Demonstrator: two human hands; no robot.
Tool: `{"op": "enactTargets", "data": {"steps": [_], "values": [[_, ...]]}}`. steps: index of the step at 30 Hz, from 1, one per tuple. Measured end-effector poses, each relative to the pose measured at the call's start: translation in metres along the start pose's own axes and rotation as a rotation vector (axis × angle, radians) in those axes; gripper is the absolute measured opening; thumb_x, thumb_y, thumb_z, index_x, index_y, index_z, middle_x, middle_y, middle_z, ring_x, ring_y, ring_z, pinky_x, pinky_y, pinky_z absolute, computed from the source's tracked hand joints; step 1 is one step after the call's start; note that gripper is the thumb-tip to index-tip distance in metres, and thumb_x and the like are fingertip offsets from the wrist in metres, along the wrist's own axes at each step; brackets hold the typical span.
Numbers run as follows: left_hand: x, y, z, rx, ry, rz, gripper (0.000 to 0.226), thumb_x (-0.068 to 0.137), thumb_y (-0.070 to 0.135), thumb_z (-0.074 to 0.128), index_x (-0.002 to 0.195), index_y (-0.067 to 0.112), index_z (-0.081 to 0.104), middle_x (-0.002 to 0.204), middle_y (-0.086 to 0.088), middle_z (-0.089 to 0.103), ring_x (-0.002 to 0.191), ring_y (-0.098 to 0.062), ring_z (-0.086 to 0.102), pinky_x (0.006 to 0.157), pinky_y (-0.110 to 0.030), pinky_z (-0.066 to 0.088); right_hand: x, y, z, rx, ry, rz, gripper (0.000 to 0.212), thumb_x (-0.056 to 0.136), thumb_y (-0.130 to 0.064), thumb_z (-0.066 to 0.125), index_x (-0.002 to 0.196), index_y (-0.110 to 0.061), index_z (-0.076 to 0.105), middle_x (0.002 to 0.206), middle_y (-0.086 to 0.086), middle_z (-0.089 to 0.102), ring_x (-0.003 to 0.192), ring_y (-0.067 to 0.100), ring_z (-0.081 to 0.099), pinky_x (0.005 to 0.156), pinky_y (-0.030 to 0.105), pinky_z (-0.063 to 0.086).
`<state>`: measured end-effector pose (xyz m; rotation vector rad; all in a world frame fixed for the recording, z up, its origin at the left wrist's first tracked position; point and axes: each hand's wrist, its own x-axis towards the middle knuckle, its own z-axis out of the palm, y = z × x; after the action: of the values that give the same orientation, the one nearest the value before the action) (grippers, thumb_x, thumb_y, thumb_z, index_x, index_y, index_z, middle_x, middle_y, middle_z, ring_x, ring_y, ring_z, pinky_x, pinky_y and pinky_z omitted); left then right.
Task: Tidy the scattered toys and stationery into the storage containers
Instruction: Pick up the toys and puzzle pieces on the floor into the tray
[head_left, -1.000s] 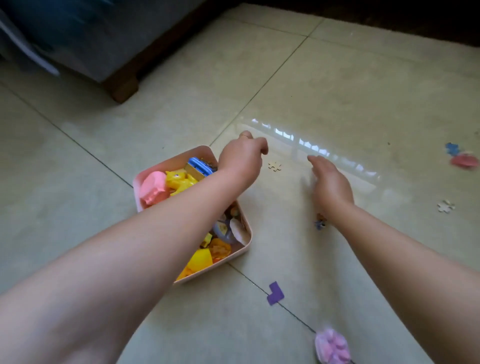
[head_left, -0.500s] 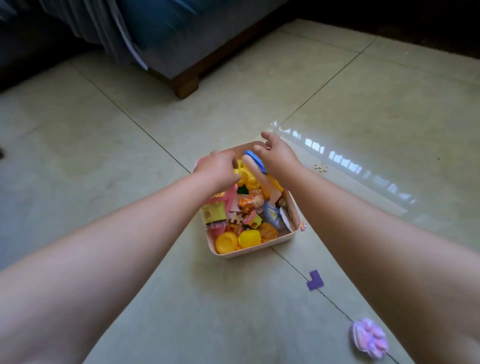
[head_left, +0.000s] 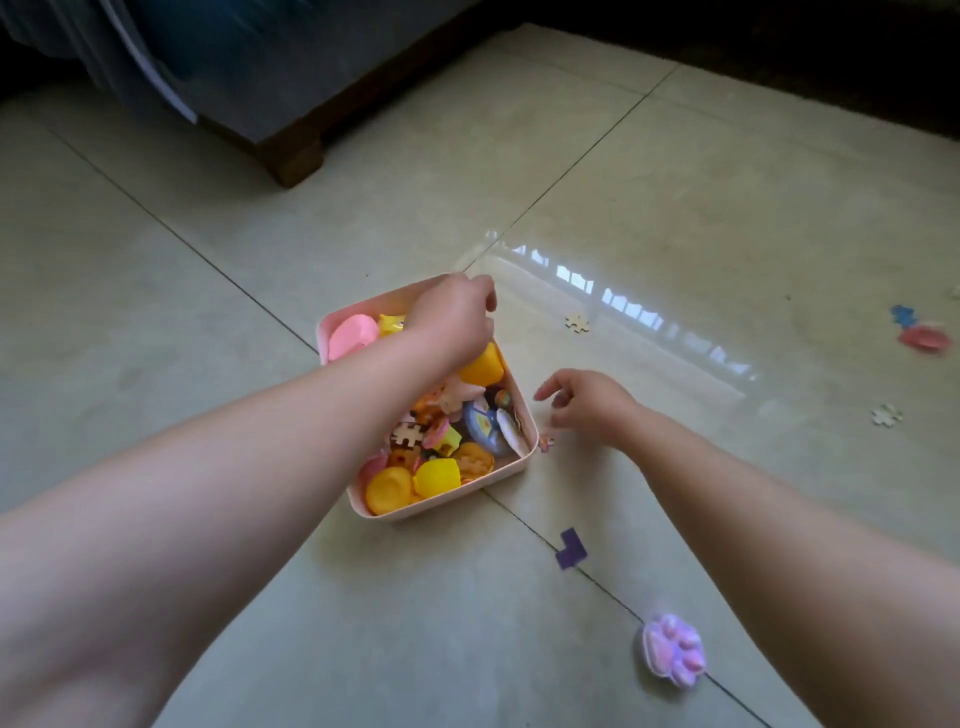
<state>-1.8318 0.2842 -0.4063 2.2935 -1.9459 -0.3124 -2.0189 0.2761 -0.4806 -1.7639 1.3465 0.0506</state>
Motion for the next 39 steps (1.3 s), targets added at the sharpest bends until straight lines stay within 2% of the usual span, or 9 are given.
{"op": "enactTargets", "data": {"steps": [5,8,13,18,24,28,31,34,39], "values": [[0.022,0.026,0.029,0.002,-0.057,0.082,0.029,0.092,0.018,0.052,0.121,0.019,0.057,0.120,-0.009,0.054,0.110,-0.030,0.054,0.078,-0.034,0.040,-0.008,0.022,0.029,-0.276,0.126,-0.178,0.035,0.070,-0.041,0.078,0.102,-0.038,0.064,0.097,-0.006,0.045,0.092,0.014,0.047,0.074,0.027,0.039],[0.038,0.039,0.045,0.011,-0.095,0.104,0.036,0.093,0.019,0.050,0.129,0.020,0.053,0.126,-0.010,0.052,0.115,-0.030,0.051,0.086,-0.037,0.043,-0.006,0.028,0.029,-0.234,0.207,-0.196,0.024,0.076,-0.036,0.076,0.097,-0.031,0.067,0.095,-0.004,0.045,0.095,0.019,0.049,0.071,0.027,0.034],[0.062,0.063,0.075,-0.114,-0.222,0.057,0.049,0.094,0.019,0.053,0.142,0.020,0.042,0.133,-0.013,0.050,0.120,-0.030,0.050,0.094,-0.035,0.043,-0.001,0.048,0.006,-0.091,0.368,-0.038,0.015,0.082,-0.023,0.071,0.092,-0.019,0.061,0.098,0.002,0.057,0.094,0.024,0.055,0.072,0.031,0.040],[0.082,0.084,0.102,-0.202,-0.224,-0.058,0.050,0.093,0.020,0.055,0.141,0.018,0.041,0.134,-0.016,0.046,0.116,-0.032,0.053,0.083,-0.029,0.041,-0.007,0.073,-0.022,-0.020,0.399,0.063,0.011,0.084,-0.021,0.069,0.092,-0.018,0.062,0.092,-0.001,0.063,0.088,0.021,0.057,0.068,0.030,0.039],[0.084,0.093,0.116,-0.158,-0.176,-0.037,0.019,0.091,0.013,0.056,0.108,0.005,0.056,0.111,-0.018,0.060,0.100,-0.035,0.057,0.073,-0.031,0.040,-0.011,0.083,-0.027,0.066,0.394,0.107,0.013,0.081,-0.023,0.071,0.091,-0.020,0.064,0.089,-0.005,0.064,0.088,0.019,0.059,0.071,0.030,0.044],[0.067,0.093,0.113,-0.052,-0.202,0.017,0.018,0.092,0.009,0.051,0.108,0.007,0.058,0.119,-0.017,0.045,0.093,-0.037,0.060,0.073,-0.034,0.042,-0.011,0.077,-0.024,0.193,0.425,0.111,0.012,0.081,-0.023,0.072,0.089,-0.023,0.063,0.084,-0.007,0.064,0.083,0.016,0.060,0.069,0.030,0.045],[0.050,0.088,0.110,-0.026,-0.224,0.093,0.021,0.088,0.003,0.046,0.105,0.006,0.058,0.113,-0.017,0.049,0.095,-0.039,0.058,0.069,-0.034,0.040,-0.010,0.065,-0.024,0.297,0.462,0.117,0.013,0.081,-0.022,0.072,0.087,-0.024,0.061,0.080,-0.006,0.062,0.077,0.015,0.059,0.064,0.029,0.042],[0.044,0.073,0.095,-0.122,-0.195,-0.017,0.026,0.086,0.002,0.052,0.111,0.005,0.054,0.113,-0.018,0.058,0.103,-0.037,0.057,0.075,-0.035,0.042,-0.006,0.054,-0.022,0.370,0.524,0.153,0.012,0.084,-0.023,0.069,0.091,-0.023,0.059,0.078,-0.006,0.060,0.073,0.017,0.057,0.058,0.027,0.040],[0.040,0.055,0.072,-0.238,-0.169,-0.107,0.039,0.090,0.004,0.053,0.127,0.013,0.049,0.116,-0.013,0.058,0.103,-0.029,0.057,0.072,-0.029,0.038,-0.004,0.052,-0.025,0.352,0.585,0.233,0.016,0.090,-0.024,0.061,0.105,-0.025,0.056,0.080,-0.006,0.054,0.078,0.021,0.058,0.065,0.030,0.045]]}}
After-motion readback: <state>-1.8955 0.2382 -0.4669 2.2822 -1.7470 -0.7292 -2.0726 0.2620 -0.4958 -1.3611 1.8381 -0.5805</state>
